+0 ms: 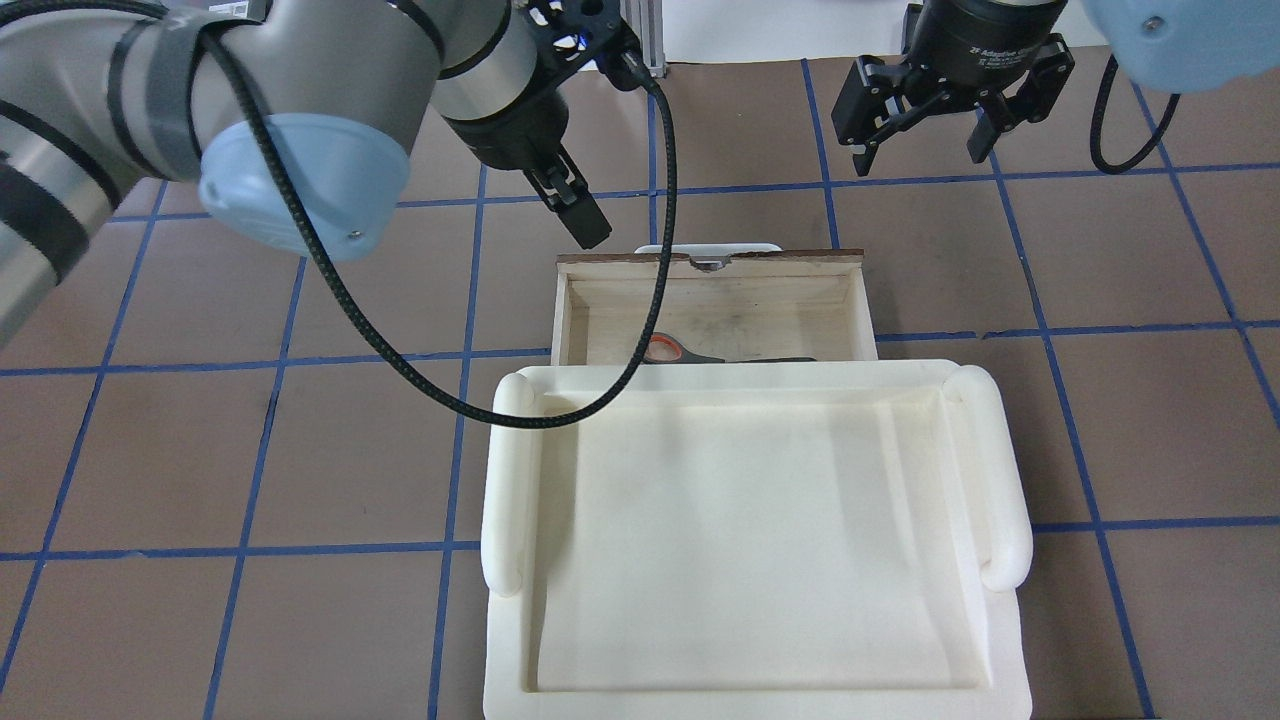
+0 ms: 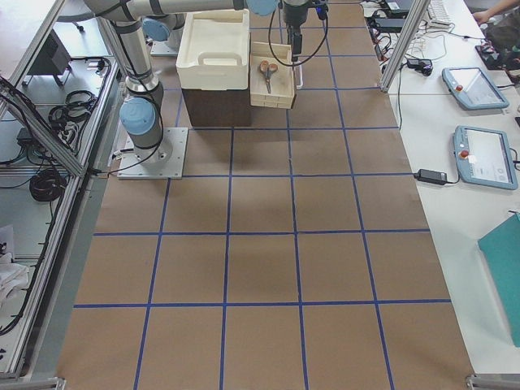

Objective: Place scissors in drawer with both arms

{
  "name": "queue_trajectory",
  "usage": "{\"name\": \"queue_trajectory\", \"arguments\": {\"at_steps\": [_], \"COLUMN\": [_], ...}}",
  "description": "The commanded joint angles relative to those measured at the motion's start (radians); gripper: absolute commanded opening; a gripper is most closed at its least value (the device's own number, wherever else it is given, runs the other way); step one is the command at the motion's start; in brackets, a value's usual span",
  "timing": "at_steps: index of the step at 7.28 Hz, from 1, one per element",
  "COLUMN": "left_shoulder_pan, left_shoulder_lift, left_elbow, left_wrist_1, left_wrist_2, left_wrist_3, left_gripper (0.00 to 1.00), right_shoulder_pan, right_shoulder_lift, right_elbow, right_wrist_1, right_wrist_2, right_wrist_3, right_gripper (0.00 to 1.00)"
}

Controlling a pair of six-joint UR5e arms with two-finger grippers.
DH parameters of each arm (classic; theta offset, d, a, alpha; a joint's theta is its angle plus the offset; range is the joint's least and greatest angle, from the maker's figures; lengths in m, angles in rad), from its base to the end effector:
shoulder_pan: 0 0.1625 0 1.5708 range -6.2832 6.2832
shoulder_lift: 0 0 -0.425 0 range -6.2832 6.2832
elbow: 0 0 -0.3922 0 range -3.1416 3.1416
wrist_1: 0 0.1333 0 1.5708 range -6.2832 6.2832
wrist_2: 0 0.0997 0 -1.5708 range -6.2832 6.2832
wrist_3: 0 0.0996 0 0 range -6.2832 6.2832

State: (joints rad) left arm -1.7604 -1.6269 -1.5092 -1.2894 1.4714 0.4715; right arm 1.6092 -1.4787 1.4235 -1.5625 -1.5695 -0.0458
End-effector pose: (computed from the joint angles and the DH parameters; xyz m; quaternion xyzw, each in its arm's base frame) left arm -0.2423 -0.5030 0.5221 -0.3276 -0.9327 0.1483 0.0286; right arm 0.1539 -0.5294 0.5125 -0.0421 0.9988 -0.0235 0.0006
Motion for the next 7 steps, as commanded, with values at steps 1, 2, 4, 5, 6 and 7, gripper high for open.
{"name": "queue_trajectory", "arguments": {"at_steps": [1, 2, 4, 5, 6, 7], "left_shoulder_pan": [0.060, 0.096, 0.151, 0.160, 0.162, 0.164], "left_shoulder_lift": [0.073, 0.088, 0.079, 0.041, 0.027, 0.033], "left_elbow": [0.023, 0.023, 0.046, 0.113, 0.127, 0.136], "left_wrist_1": [-0.063, -0.074, -0.172, -0.242, -0.283, -0.336], "left_wrist_2": [0.035, 0.067, 0.152, 0.144, 0.124, 0.110], "left_wrist_3": [-0.279, -0.386, -0.549, -0.627, -0.681, -0.689], "left_gripper": [1.00, 1.00, 1.00, 1.00, 1.00, 1.00], "right_shoulder_pan": [0.000, 0.000, 0.000, 0.000, 0.000, 0.000], "right_shoulder_lift": [0.000, 0.000, 0.000, 0.000, 0.000, 0.000], "right_elbow": [0.000, 0.002, 0.002, 0.002, 0.002, 0.002], "right_wrist_1": [-0.001, -0.001, -0.002, 0.004, 0.002, 0.002], "right_wrist_2": [0.000, -0.001, 0.000, 0.000, 0.000, -0.001], "right_wrist_3": [0.000, 0.001, 0.000, 0.000, 0.000, 0.000], "right_gripper": [1.00, 1.00, 1.00, 1.00, 1.00, 1.00]}}
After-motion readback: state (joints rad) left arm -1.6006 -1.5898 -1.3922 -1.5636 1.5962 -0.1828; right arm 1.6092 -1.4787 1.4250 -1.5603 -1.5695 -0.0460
